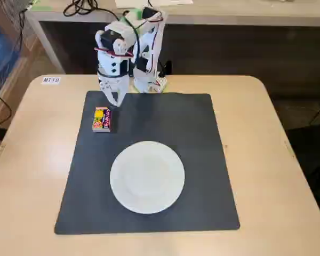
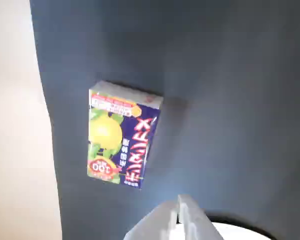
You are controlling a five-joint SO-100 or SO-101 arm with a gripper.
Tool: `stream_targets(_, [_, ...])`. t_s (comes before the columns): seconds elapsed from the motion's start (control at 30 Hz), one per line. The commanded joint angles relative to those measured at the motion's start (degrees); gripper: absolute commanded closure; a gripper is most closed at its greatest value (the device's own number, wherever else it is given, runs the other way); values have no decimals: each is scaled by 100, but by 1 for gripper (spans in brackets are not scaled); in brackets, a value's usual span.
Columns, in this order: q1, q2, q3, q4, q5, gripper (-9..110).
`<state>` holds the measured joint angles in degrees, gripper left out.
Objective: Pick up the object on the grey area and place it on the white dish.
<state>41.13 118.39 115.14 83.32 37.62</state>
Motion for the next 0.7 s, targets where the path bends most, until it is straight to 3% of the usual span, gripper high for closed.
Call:
stream_targets(0.0, [255, -26, -272, 53, -193, 94])
stream_targets(0.17, [308, -18, -325, 53, -352, 75])
stream_targets(0.67, [343, -1107, -246, -378, -475, 65])
